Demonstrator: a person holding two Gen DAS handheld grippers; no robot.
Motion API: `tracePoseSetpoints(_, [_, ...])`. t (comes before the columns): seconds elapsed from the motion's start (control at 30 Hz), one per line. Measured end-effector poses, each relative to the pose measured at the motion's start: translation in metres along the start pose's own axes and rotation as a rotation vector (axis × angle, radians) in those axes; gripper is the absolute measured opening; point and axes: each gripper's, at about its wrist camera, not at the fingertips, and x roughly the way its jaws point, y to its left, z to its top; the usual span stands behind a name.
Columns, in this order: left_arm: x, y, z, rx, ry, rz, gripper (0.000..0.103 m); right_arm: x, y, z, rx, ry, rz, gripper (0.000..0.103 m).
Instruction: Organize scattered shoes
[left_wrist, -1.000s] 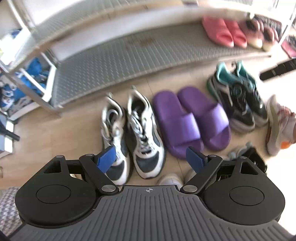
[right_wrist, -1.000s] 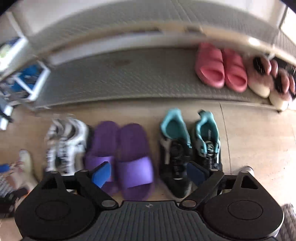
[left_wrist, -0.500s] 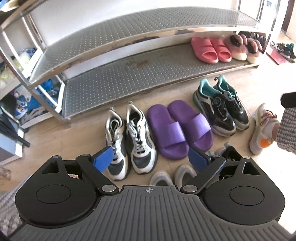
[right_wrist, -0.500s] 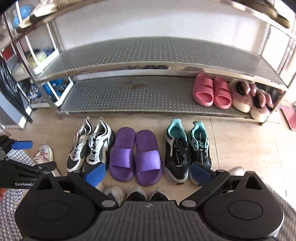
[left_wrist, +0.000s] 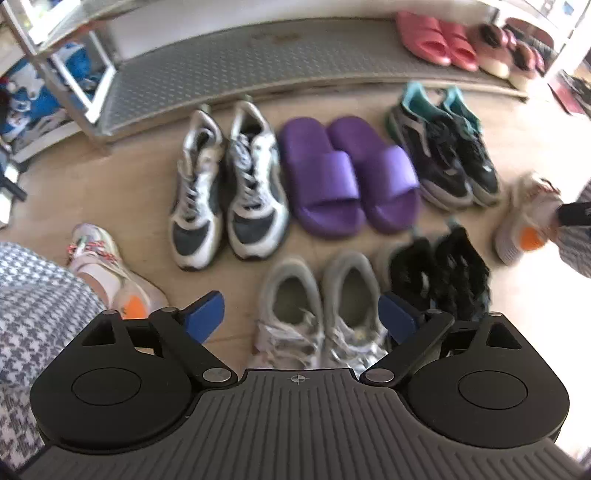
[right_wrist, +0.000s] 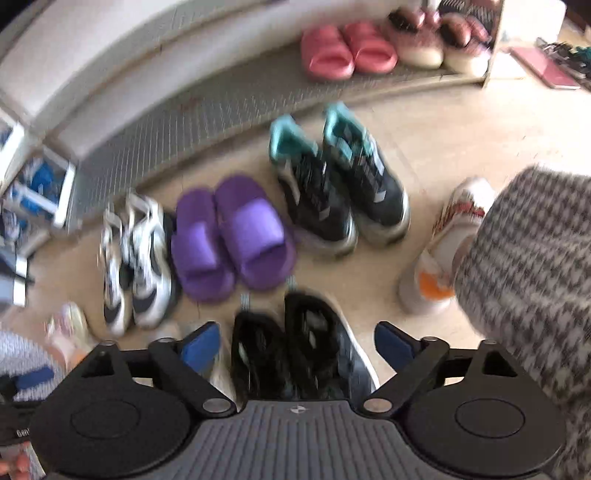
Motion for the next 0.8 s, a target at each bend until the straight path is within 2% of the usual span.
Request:
tracePoseSetpoints(0.07, [0.007, 0.003, 0.002, -0.01, 0.014, 0.003, 0.095, 0.004, 0.001, 0.004, -0.002, 0.001, 0.004, 0.098])
tracePoseSetpoints(0.23, [0.022, 0.001, 0.003, -0.004, 0.027, 0.018, 0.094, 0.024, 0.005, 0.006, 0.036, 0.079, 0.046, 0.097])
tracePoseSetpoints(0.33, [0.032, -0.011, 0.009, 0.001, 0.068, -0.02, 0.094, 0.032, 0.007, 0.004, 0.034, 0.127, 0.057, 0.097])
tracePoseSetpoints(0.43, [0.044, -0.027, 0.012, 0.022, 0.152, -0.084, 0.094, 0.048, 0.015, -0.005, -0.021, 0.23, -0.009, 0.094])
tracePoseSetpoints(0.5, [0.051, -0.039, 0.01, 0.064, 0.209, -0.081, 0.094, 0.057, 0.021, -0.011, -0.066, 0.287, -0.046, 0.092])
tracePoseSetpoints(0.63, [0.065, -0.046, 0.003, 0.104, 0.289, -0.026, 0.095, 0.061, 0.021, -0.014, -0.074, 0.31, -0.045, 0.093])
tracePoseSetpoints(0.8, [0.07, -0.039, 0.002, 0.065, 0.311, -0.011, 0.095, 0.063, 0.018, -0.014, -0.049, 0.322, -0.051, 0.093])
